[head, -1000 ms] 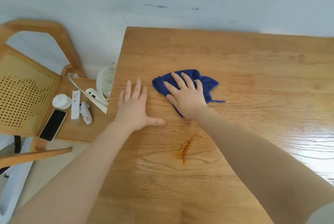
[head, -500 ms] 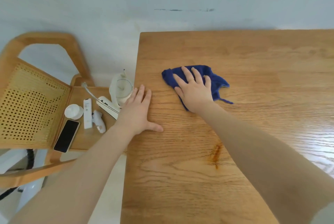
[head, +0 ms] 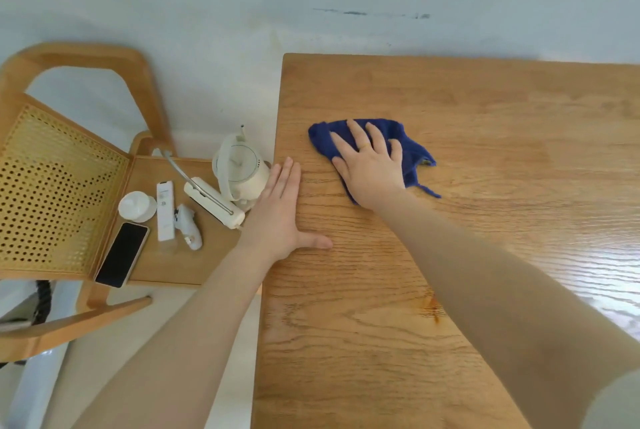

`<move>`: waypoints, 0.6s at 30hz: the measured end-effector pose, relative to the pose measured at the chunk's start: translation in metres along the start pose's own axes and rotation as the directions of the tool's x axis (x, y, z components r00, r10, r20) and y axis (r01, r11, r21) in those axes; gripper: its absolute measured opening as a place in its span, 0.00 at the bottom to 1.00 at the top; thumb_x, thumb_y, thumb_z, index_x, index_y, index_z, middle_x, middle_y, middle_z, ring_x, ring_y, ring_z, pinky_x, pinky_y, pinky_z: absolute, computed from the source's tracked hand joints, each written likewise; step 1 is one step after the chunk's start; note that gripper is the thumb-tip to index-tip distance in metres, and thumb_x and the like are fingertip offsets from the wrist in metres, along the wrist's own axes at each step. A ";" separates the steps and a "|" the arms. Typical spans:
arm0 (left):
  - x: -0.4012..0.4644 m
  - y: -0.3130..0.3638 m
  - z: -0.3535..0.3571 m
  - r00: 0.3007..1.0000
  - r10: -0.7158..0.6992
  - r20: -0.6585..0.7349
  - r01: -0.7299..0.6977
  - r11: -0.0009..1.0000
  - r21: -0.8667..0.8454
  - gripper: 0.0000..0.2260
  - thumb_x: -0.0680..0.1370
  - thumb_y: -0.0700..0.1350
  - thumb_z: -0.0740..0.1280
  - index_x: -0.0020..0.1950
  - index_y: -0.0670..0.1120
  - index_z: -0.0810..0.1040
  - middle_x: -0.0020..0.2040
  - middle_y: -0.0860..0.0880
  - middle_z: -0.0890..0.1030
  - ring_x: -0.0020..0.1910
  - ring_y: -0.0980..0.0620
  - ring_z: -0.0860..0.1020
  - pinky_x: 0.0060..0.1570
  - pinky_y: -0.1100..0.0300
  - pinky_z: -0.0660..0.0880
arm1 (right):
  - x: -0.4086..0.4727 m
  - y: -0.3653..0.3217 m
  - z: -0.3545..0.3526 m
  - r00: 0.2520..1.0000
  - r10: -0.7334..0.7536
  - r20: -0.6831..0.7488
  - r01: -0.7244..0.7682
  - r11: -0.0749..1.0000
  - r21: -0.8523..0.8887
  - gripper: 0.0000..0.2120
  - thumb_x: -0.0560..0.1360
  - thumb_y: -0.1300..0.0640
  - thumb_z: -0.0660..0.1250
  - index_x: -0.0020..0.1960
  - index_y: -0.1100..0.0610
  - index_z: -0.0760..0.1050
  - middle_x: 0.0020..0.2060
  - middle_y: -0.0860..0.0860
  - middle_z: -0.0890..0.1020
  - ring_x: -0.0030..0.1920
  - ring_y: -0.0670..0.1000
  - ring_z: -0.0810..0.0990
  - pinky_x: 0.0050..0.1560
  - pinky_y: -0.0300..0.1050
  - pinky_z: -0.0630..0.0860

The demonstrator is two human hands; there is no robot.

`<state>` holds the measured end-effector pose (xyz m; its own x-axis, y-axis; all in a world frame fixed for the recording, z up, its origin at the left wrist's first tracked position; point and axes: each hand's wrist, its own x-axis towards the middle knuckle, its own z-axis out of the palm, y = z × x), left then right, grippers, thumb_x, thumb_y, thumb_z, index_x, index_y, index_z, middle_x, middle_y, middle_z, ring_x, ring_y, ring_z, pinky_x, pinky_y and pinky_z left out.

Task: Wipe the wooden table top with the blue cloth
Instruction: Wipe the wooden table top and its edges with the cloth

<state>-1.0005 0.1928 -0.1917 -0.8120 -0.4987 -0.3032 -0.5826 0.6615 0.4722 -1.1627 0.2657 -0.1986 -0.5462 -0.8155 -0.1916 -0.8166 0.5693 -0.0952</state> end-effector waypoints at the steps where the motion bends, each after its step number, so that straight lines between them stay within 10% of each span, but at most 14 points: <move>1: -0.001 -0.001 0.001 1.000 0.017 -0.001 -0.017 0.999 -0.038 0.60 0.59 0.66 0.74 0.77 0.46 0.39 0.77 0.51 0.38 0.76 0.54 0.38 0.74 0.56 0.44 | -0.009 -0.003 0.002 1.000 -0.021 -0.007 0.020 1.000 -0.021 0.22 0.80 0.43 0.46 0.74 0.42 0.51 0.76 0.49 0.50 0.75 0.55 0.47 0.70 0.61 0.48; 7: -0.018 -0.023 -0.016 0.997 -0.022 -0.069 0.004 0.969 -0.248 0.56 0.63 0.58 0.76 0.77 0.49 0.42 0.78 0.50 0.41 0.76 0.54 0.41 0.72 0.59 0.44 | -0.072 -0.025 0.019 0.966 -0.257 -0.039 0.256 0.966 -0.029 0.22 0.76 0.44 0.49 0.66 0.45 0.70 0.70 0.52 0.69 0.68 0.60 0.68 0.60 0.64 0.65; 13: -0.056 -0.040 -0.004 0.996 -0.089 -0.018 0.077 0.932 -0.355 0.47 0.64 0.55 0.76 0.76 0.51 0.53 0.73 0.53 0.62 0.72 0.61 0.50 0.70 0.60 0.50 | 0.008 -0.058 0.005 0.990 -0.137 -0.037 0.139 0.990 0.034 0.21 0.80 0.44 0.48 0.72 0.41 0.57 0.75 0.48 0.54 0.74 0.55 0.50 0.69 0.61 0.50; 18: -0.054 -0.053 0.014 0.998 -0.058 0.035 0.066 0.947 -0.314 0.43 0.65 0.61 0.73 0.75 0.59 0.55 0.77 0.53 0.56 0.76 0.54 0.46 0.73 0.51 0.51 | -0.003 -0.069 0.013 0.981 -0.174 -0.080 0.175 0.985 -0.006 0.22 0.79 0.43 0.45 0.72 0.43 0.59 0.75 0.50 0.56 0.74 0.57 0.53 0.68 0.61 0.51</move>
<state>-0.9259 0.1925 -0.2119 -0.7778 -0.5164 -0.3584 -0.5941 0.4177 0.6875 -1.1021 0.2307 -0.2044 -0.4085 -0.9080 -0.0932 -0.9005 0.4176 -0.1211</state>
